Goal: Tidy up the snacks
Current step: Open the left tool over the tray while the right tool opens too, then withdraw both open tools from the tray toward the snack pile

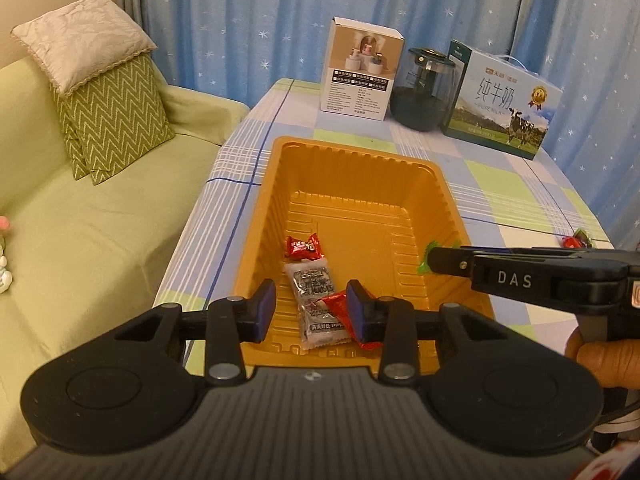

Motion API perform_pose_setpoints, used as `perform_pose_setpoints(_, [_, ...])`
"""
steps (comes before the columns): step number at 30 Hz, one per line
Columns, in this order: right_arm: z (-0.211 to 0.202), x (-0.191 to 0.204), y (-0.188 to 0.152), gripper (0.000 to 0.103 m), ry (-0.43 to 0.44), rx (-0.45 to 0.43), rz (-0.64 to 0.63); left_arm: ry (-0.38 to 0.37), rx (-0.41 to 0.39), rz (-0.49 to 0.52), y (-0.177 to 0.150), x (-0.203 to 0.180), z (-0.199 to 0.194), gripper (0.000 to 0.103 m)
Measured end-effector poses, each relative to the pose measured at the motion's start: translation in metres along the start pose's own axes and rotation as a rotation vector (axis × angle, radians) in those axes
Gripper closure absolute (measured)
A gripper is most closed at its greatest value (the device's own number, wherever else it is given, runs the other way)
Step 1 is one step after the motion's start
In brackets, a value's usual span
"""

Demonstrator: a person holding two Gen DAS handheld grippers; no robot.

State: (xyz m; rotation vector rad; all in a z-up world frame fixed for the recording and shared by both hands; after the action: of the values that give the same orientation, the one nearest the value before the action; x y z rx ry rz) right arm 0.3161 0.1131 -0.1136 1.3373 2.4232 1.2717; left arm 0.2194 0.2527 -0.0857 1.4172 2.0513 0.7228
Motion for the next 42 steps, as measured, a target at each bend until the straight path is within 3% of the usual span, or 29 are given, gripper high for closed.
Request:
perform_pose_setpoints(2, [-0.003,-0.001,0.0,0.04,-0.002,-0.013,0.012,0.002,0.001,-0.002,0.0,0.001,-0.002,0.068])
perform_pose_setpoints(11, [-0.035,-0.007,-0.004,0.04,-0.037,-0.048,0.02,-0.002,-0.019,-0.018,-0.003,-0.005,-0.023,0.064])
perform_pose_setpoints(19, [-0.09,-0.027,-0.02,0.04,-0.1,-0.085,0.056,-0.048,-0.044,-0.004,-0.006,-0.033,-0.052,0.056])
perform_pose_setpoints(32, [-0.188,-0.078,-0.054,0.04,-0.24,-0.155,0.122,-0.174,-0.058,0.083,-0.021,-0.117,-0.085,0.049])
perform_pose_setpoints(36, [-0.214,-0.097,-0.068,0.039,-0.281,-0.166,0.161,-0.236,-0.062,0.105,-0.026,-0.149,-0.089,0.043])
perform_pose_setpoints(42, [-0.247,-0.133,-0.087,0.04,-0.358,-0.179,0.226,-0.293,-0.037,0.142,-0.036,-0.19,-0.085,0.042])
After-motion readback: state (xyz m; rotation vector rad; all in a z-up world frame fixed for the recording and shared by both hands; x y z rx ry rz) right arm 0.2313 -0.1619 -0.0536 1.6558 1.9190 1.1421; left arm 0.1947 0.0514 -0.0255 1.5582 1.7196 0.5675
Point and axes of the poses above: each gripper's, at about its wrist camera, not at the fingertips, and z roughly the way its jaws point, x to its left, y to its top, the point moved 7 cm from there along z, roughly the way its jaws point, and after that the axes turned 2 degrees about -z, right-handed, at the moved point
